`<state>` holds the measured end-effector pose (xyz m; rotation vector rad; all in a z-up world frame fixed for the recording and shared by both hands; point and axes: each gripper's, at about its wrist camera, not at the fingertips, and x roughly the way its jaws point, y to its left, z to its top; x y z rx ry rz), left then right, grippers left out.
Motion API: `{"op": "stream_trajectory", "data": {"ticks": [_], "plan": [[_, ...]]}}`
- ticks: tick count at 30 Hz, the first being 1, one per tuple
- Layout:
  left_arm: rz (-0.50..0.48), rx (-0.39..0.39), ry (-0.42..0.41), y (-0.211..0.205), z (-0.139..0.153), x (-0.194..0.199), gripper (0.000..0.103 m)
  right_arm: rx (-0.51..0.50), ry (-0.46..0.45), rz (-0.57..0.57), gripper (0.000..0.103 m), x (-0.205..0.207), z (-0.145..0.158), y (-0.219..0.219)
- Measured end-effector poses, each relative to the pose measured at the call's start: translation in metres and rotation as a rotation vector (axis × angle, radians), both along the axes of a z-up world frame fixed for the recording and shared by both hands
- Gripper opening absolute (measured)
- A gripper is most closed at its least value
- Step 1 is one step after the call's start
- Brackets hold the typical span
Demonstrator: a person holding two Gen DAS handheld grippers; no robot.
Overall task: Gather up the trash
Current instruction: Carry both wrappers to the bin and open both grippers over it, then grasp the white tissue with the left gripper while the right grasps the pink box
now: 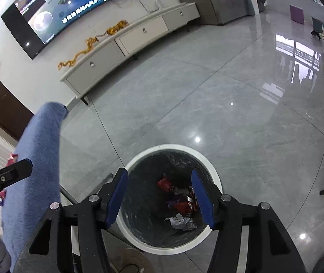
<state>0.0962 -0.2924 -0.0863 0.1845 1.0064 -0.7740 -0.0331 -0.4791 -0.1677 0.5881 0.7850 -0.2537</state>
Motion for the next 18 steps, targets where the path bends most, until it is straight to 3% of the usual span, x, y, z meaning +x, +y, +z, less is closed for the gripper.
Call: {"op": "stream_trajectory", "data": {"ticks": [6, 18], "plan": [[0.091, -0.062, -0.134, 0.049, 0.033, -0.007, 0.05, -0.054, -0.094, 0.054, 0.055, -0.007, 0.05, 0.031], [0.344, -0.148, -0.224, 0.21, 0.086, -0.014, 0.05, -0.156, -0.255, 0.202, 0.058, -0.017, 0.137, 0.118]]}}
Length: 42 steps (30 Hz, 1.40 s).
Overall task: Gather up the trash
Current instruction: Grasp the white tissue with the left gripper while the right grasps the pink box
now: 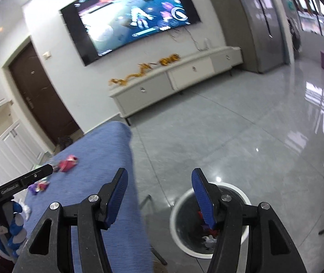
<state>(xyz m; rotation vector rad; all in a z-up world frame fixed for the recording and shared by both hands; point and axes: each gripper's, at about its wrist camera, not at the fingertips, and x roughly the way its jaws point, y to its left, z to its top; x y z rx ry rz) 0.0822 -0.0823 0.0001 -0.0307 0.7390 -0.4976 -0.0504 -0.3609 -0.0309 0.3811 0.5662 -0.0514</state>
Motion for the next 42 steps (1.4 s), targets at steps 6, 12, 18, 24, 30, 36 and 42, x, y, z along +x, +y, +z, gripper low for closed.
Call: {"op": "stream_trajectory", "data": {"ticks": [6, 12, 18, 24, 30, 36, 42], "plan": [[0.186, -0.021, -0.057, 0.093, 0.011, -0.009, 0.05, -0.054, -0.035, 0.106, 0.061, 0.014, 0.031, 0.056], [0.377, -0.074, -0.001, 0.2, -0.009, -0.011, 0.05, -0.064, -0.062, 0.211, 0.065, 0.038, 0.048, 0.103], [0.587, -0.09, 0.088, 0.28, -0.053, -0.01, 0.05, -0.096, -0.068, 0.305, 0.072, 0.072, 0.056, 0.155], [0.685, -0.101, 0.159, 0.317, -0.088, -0.005, 0.05, -0.116, -0.025, 0.38, 0.08, 0.119, 0.043, 0.199], [0.716, -0.075, 0.165, 0.325, -0.102, 0.007, 0.05, -0.172, 0.039, 0.432, 0.087, 0.176, 0.013, 0.233], [0.749, 0.027, 0.123, 0.317, -0.112, 0.02, 0.05, -0.217, 0.116, 0.461, 0.087, 0.24, -0.042, 0.259], [0.761, 0.03, 0.142, 0.316, -0.124, 0.028, 0.048, -0.213, 0.158, 0.508, 0.095, 0.284, -0.078, 0.281]]}}
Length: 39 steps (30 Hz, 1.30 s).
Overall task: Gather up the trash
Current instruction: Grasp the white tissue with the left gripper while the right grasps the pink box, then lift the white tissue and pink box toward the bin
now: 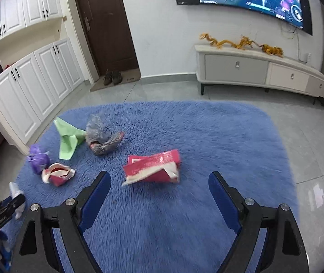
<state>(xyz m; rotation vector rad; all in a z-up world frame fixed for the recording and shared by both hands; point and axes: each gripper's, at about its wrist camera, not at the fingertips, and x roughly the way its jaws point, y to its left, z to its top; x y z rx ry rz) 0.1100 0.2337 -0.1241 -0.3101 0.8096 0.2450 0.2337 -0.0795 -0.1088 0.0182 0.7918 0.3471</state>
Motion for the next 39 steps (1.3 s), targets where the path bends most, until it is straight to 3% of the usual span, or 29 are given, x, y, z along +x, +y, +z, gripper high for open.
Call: {"op": "stream_trajectory", "data": {"ticks": [3, 7, 8, 9, 13, 18, 25, 39], "plan": [[-0.016, -0.001, 0.015, -0.002, -0.003, 0.004, 0.045, -0.012, 0.003, 0.014, 0.096, 0.014, -0.009, 0.011], [-0.029, 0.015, 0.02, -0.007, -0.004, 0.006, 0.032, -0.054, 0.023, 0.003, 0.095, 0.028, -0.022, 0.021], [-0.03, 0.013, 0.02, -0.007, -0.005, 0.007, 0.031, -0.066, 0.029, -0.001, 0.087, 0.029, -0.025, 0.022], [-0.028, 0.01, 0.019, -0.007, -0.005, 0.007, 0.03, -0.082, 0.046, -0.003, 0.071, 0.03, -0.03, 0.022], [-0.025, 0.005, 0.016, -0.007, -0.005, 0.005, 0.027, -0.077, 0.038, 0.001, 0.068, 0.02, -0.027, 0.017], [-0.049, -0.012, 0.011, -0.007, -0.005, 0.006, 0.024, -0.018, 0.011, 0.031, 0.068, -0.016, -0.012, 0.006], [-0.112, -0.093, -0.019, -0.01, 0.005, -0.016, 0.019, 0.043, -0.042, 0.038, 0.068, -0.096, 0.022, -0.025], [-0.322, -0.013, -0.177, -0.099, 0.087, -0.085, 0.019, 0.134, -0.161, -0.034, 0.068, -0.213, 0.065, -0.088]]}}
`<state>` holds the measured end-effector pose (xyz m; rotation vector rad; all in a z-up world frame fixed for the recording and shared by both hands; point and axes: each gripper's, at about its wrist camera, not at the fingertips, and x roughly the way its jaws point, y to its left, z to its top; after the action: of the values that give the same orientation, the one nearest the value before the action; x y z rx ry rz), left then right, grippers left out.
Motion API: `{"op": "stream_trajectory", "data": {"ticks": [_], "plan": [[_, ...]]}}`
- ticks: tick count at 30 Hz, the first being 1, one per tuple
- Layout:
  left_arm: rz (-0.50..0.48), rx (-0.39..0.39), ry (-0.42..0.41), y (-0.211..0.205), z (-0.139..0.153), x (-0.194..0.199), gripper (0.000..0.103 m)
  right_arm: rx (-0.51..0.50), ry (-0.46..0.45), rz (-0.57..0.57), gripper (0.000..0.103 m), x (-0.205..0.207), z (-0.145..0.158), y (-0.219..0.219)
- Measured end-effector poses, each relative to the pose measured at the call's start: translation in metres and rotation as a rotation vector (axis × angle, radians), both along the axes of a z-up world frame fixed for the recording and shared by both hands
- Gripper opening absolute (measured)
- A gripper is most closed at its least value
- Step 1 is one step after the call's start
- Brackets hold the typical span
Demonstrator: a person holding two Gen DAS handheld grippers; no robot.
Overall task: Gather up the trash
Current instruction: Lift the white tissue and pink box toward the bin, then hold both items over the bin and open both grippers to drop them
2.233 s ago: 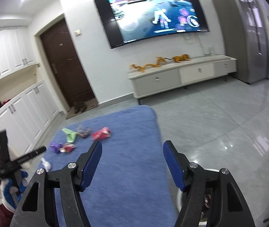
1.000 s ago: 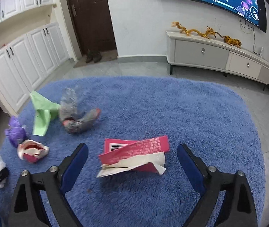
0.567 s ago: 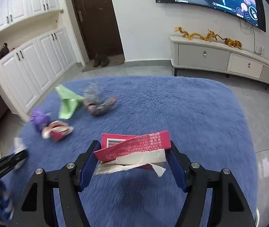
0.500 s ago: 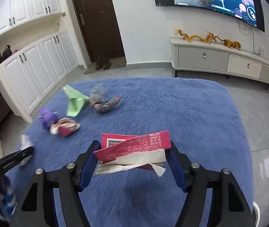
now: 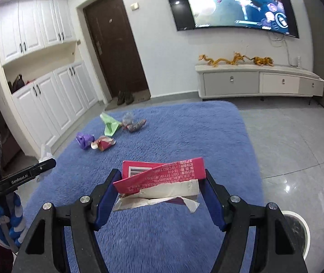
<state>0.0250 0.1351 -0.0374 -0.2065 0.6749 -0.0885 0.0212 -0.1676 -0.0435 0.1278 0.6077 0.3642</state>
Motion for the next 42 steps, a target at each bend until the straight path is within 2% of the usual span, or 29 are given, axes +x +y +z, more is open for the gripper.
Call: {"op": "stream_trajectory", "data": {"ticks": [9, 15, 20, 25, 31, 33, 35, 39, 42], "plan": [[-0.148, 0.024, -0.055, -0.075, 0.035, -0.015, 0.019, 0.042, -0.081, -0.12, 0.068, -0.044, 0.018, -0.067], [-0.315, 0.06, -0.054, -0.154, 0.049, -0.012, 0.019, 0.123, -0.073, -0.247, 0.068, -0.056, 0.004, -0.131], [-0.488, 0.118, -0.018, -0.243, 0.043, -0.007, 0.019, 0.198, -0.026, -0.375, 0.068, -0.062, -0.022, -0.193], [-0.636, 0.145, 0.052, -0.335, 0.024, 0.004, 0.021, 0.307, 0.097, -0.499, 0.068, -0.059, -0.071, -0.252], [-0.75, 0.148, 0.181, -0.418, -0.017, 0.035, 0.022, 0.317, 0.244, -0.568, 0.069, -0.045, -0.123, -0.287], [-0.756, 0.148, 0.213, -0.434, -0.03, 0.046, 0.022, 0.316, 0.289, -0.588, 0.069, -0.037, -0.141, -0.294], [-0.772, 0.113, 0.283, -0.451, -0.048, 0.064, 0.022, 0.319, 0.324, -0.605, 0.069, -0.03, -0.155, -0.299], [-0.783, 0.068, 0.37, -0.469, -0.07, 0.087, 0.023, 0.334, 0.386, -0.625, 0.069, -0.02, -0.183, -0.308], [-0.79, 0.041, 0.429, -0.481, -0.084, 0.1, 0.028, 0.32, 0.429, -0.648, 0.073, -0.012, -0.197, -0.313]]}}
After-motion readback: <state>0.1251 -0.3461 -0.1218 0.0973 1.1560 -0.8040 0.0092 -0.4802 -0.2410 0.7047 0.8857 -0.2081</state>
